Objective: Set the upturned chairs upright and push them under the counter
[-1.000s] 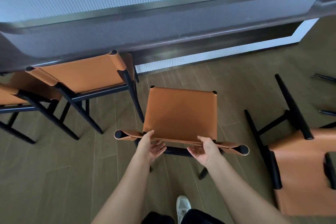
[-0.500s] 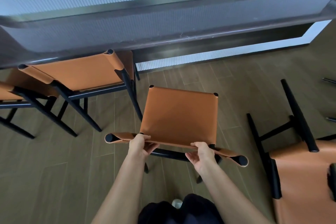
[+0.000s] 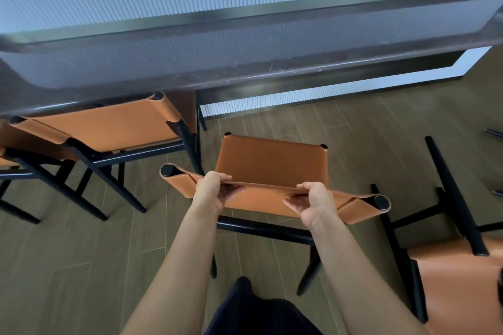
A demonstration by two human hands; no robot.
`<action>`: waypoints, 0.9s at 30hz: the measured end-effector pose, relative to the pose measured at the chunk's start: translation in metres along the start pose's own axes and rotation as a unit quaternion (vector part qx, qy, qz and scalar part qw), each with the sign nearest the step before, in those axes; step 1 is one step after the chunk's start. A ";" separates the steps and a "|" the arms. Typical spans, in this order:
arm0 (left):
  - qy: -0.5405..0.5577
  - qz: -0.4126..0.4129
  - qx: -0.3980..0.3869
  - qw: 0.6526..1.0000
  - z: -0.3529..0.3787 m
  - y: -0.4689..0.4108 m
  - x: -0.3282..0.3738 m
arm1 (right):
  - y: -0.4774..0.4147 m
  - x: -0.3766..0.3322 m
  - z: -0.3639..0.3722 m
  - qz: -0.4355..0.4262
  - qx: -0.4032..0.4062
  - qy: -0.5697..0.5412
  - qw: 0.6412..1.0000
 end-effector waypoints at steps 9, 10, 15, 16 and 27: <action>-0.010 -0.007 -0.033 0.999 0.052 -0.030 0.048 | -0.027 -0.060 0.039 -0.046 0.001 -0.057 0.997; -0.011 -0.009 -0.038 0.999 0.058 -0.033 0.052 | -0.030 -0.066 0.044 -0.044 0.009 -0.058 0.997; -0.016 -0.010 -0.043 0.999 0.082 -0.048 0.078 | -0.040 -0.094 0.066 -0.036 0.030 -0.062 0.997; -0.018 -0.012 -0.043 0.999 0.086 -0.051 0.083 | -0.041 -0.099 0.069 -0.038 0.032 -0.061 0.997; -0.049 -0.041 -0.056 0.996 0.120 -0.058 0.115 | -0.047 -0.140 0.098 -0.053 0.007 -0.064 0.997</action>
Point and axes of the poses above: each hand's wrist, its own y-axis away from the middle knuckle, its own z-axis out of the palm, x = y × z, the point moved 7 cm from there along -y, towards the middle knuckle, and after that the axes turned 6 degrees about z, right-handed, at the moved point
